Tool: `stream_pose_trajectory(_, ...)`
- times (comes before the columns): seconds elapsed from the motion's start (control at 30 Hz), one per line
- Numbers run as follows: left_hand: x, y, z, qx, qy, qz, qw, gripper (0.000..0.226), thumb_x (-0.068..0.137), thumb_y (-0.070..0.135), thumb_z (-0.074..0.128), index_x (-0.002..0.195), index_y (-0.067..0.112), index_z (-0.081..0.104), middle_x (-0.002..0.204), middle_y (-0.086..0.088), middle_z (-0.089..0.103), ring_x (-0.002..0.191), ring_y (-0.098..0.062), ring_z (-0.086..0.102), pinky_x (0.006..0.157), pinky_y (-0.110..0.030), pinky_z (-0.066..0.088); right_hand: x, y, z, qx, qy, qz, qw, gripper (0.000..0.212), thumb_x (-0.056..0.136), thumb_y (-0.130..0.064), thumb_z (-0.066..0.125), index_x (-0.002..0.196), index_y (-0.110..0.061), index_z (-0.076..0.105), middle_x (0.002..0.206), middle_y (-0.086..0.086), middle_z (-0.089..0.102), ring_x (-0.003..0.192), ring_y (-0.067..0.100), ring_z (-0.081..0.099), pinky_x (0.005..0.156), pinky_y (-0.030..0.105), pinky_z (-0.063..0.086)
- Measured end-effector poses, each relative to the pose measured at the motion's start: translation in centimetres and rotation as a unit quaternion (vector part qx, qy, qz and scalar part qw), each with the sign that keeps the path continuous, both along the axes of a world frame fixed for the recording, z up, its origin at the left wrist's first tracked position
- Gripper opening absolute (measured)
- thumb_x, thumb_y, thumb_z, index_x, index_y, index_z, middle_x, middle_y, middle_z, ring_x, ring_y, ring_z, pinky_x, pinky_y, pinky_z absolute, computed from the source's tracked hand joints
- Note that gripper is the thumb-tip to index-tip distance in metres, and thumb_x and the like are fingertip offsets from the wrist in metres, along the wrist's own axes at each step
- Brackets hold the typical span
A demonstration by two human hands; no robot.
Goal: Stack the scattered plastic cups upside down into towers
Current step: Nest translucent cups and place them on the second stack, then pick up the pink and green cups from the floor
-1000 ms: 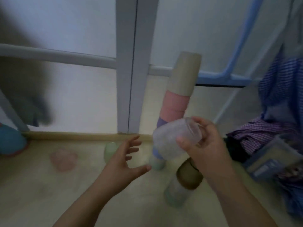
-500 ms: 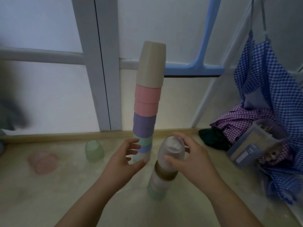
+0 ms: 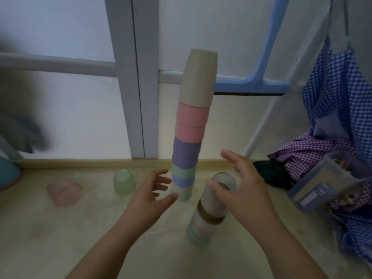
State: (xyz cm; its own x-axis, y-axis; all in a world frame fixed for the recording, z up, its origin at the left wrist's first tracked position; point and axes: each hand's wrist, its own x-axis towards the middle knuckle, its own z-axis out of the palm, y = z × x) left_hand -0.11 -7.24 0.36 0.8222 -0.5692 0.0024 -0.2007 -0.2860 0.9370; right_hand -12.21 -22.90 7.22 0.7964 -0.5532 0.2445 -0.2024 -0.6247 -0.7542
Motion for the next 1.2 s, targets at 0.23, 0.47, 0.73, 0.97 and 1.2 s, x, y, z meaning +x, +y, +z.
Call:
stream_pose_trajectory(0.23,2.6,6.0,0.1,0.007,0.003,0.09,0.996,0.045,0.074,0.021,0.072,0.109,0.038,0.048,0.1,0.011,0.063,0.091,-0.005,0.061,0.085,-0.028,0.05,6.4,6.2,-2.0,0.008,0.029,0.12,0.992,0.054,0.074,-0.032,0.071,0.122,-0.037,0.047,0.114,-0.018,0.054,0.106,-0.004,0.05,0.087,0.008,0.035)
stream_pose_trajectory(0.47,6.6,13.5,-2.1,0.028,0.036,0.195,0.98,0.038,0.075,0.015,0.071,0.093,0.042,0.051,0.097,0.012,0.061,0.089,-0.01,0.06,0.083,-0.035,0.052,14.4,10.8,-10.2,0.059,0.159,0.159,0.973,0.061,0.074,-0.029,0.072,0.128,-0.019,0.046,0.115,-0.005,0.056,0.098,0.008,0.053,0.086,0.019,0.042)
stream_pose_trajectory(0.73,11.8,18.1,-5.5,0.065,0.049,0.245,0.966,0.032,0.076,0.019,0.069,0.102,0.031,0.053,0.096,0.014,0.062,0.09,-0.012,0.061,0.08,-0.031,0.049,23.1,11.9,-15.5,0.019,0.259,0.134,0.956,0.085,0.068,-0.024,0.078,0.138,-0.01,0.032,0.138,0.013,0.042,0.125,0.026,0.044,0.102,0.027,0.035)
stream_pose_trajectory(0.97,16.1,20.1,-8.9,0.118,0.052,0.327,0.936,0.046,0.078,0.021,0.066,0.12,0.018,0.049,0.122,-0.003,0.05,0.097,-0.016,0.053,0.08,-0.031,0.044,26.7,12.4,-18.6,-0.003,0.31,0.132,0.941,0.08,0.07,-0.02,0.076,0.137,-0.013,0.031,0.138,0.015,0.039,0.124,0.03,0.044,0.099,0.028,0.036)
stream_pose_trajectory(1.2,20.4,19.1,-11.0,0.133,0.231,0.407,0.874,0.082,0.077,0.047,0.062,0.132,-0.004,0.029,0.134,-0.024,0.046,0.119,-0.037,0.049,0.095,-0.037,0.042,26.8,13.2,-18.1,-0.004,0.258,0.142,0.956,0.071,0.065,-0.021,0.079,0.126,-0.019,0.042,0.126,0.007,0.051,0.114,0.023,0.05,0.084,0.02,0.032)
